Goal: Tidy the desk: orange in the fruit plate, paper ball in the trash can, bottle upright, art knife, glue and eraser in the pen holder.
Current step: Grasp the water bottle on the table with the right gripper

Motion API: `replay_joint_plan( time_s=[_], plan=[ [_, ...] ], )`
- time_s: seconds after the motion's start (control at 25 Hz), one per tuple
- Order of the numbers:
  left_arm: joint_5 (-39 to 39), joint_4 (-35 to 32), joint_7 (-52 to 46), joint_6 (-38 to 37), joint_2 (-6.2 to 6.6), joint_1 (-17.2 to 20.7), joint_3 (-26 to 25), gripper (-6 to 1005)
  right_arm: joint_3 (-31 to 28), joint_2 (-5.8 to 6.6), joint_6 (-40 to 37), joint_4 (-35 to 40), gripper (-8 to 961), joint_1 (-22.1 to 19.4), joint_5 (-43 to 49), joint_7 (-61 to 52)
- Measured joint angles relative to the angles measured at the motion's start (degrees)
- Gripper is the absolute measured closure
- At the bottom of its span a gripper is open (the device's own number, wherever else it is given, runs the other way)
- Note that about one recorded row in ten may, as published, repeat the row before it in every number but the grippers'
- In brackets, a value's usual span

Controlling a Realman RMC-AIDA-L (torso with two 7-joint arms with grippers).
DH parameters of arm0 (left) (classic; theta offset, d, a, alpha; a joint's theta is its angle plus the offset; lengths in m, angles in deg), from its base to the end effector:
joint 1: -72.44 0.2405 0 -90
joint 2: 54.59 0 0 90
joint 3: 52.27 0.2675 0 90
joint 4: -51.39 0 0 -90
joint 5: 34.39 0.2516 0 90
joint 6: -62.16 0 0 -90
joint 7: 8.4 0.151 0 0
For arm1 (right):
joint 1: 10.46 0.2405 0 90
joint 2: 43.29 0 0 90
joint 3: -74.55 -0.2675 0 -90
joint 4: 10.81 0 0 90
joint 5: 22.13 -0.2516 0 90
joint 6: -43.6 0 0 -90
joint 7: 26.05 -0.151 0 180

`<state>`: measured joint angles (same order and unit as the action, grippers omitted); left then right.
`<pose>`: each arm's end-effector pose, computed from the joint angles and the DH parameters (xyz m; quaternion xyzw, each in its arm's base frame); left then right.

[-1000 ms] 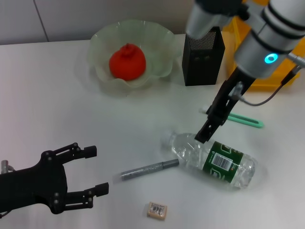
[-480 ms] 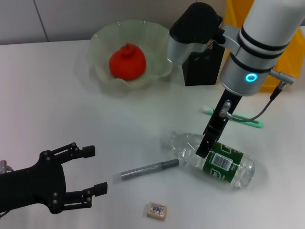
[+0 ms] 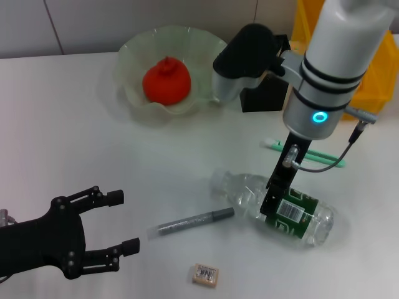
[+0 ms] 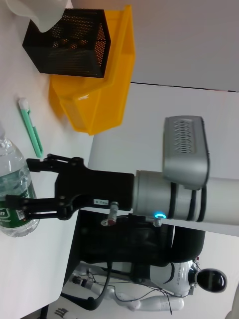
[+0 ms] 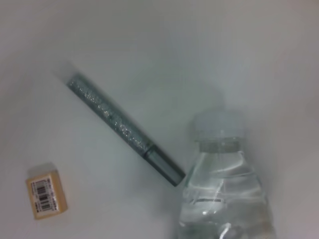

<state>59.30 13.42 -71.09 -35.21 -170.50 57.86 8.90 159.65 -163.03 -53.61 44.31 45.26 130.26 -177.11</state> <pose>-0.3216 0.2806 -0.0181 -0.9434 -0.1199 -0.2965 0.0874 0.1330 0.4090 -0.0638 -0.8920 0.2946 -0.3343 0.0763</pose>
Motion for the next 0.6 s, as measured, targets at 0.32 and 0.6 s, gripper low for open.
replay_joint_plan(
  time_s=[0.32,0.6],
  plan=[
    [0.0,0.0,0.2,0.4,-0.02,0.1,0.0,183,4.1,-0.11,4.2,-3.3,116,0.0,-4.0,-0.6],
    [0.0,0.0,0.2,0.4,-0.02,0.1,0.0,184,6.9,-0.14,7.2,-6.1,118,0.1,-5.2,-0.9]
  ],
)
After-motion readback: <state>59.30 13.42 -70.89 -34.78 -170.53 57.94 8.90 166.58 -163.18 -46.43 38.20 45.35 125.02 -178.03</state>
